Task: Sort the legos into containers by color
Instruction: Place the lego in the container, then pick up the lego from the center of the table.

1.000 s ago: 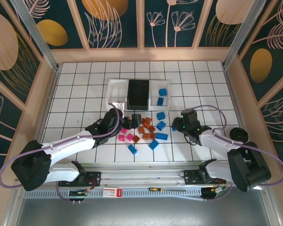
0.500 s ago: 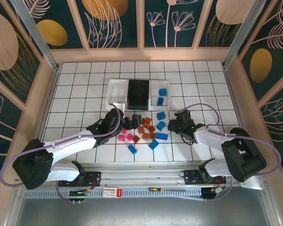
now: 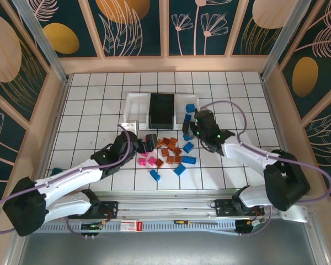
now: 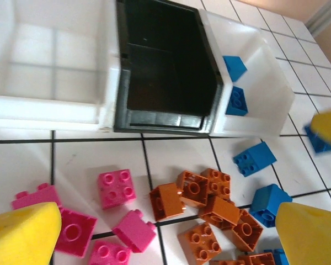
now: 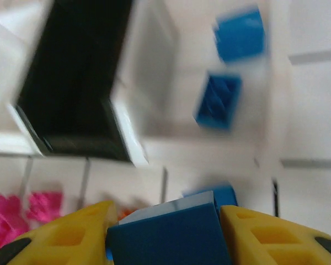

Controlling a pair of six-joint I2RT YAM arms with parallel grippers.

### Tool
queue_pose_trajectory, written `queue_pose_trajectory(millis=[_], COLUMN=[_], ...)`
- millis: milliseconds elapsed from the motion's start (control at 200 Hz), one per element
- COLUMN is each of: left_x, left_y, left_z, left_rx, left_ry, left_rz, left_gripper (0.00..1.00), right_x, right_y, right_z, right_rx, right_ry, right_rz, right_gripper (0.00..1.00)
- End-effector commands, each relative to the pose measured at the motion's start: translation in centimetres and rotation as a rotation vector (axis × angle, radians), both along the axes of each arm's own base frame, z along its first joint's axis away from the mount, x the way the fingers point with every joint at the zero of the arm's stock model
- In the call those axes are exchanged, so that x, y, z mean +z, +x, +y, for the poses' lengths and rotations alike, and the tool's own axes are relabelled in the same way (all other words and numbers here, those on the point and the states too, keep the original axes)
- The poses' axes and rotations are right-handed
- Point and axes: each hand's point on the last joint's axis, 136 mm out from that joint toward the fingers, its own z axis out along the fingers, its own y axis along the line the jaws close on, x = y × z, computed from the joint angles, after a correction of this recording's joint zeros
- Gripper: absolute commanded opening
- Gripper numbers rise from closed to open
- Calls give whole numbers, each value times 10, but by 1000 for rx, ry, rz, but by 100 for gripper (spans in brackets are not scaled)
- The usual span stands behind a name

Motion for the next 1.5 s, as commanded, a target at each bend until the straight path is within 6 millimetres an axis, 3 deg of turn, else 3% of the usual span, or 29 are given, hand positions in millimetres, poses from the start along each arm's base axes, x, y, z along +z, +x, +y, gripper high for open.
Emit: queue_pose_trajectory(millis=[0,130,155,270,420,490,616,871,1236,1496], left_x=[-9,-16,-18,-28,-36,-38,-51,-93,-121,-126], left_y=[-7,-14,-16,-20,-23,-23,-20,-19,-7,12], left_z=[26,40,42,50,58,59,68,76,80,77], left_rx=[90,132,137,160,190,189,215,216,232,243], left_ry=[46,46,48,73,90,85,92,108,188,203], left_rz=[16,38,44,74,95,100,134,247,294,271], left_gripper=[99,99,99,99,99,93,73,71,60,48], right_x=[6,-2,-4,-10,-15,-6,14,19,30,32], right_y=[36,74,87,117,138,137,123,94,82,71], right_z=[9,17,7,12,20,25,28,20,12,9], right_rx=[-1,-19,-49,-57,-50,-36,-21,-25,-37,-30], right_ry=[-38,-49,-55,-62,-66,-48,7,39,56,80], right_rz=[-40,-29,-28,-22,-4,-13,-49,-61,-83,-84], right_gripper=[34,34,34,38,63,66,66,66,65,64])
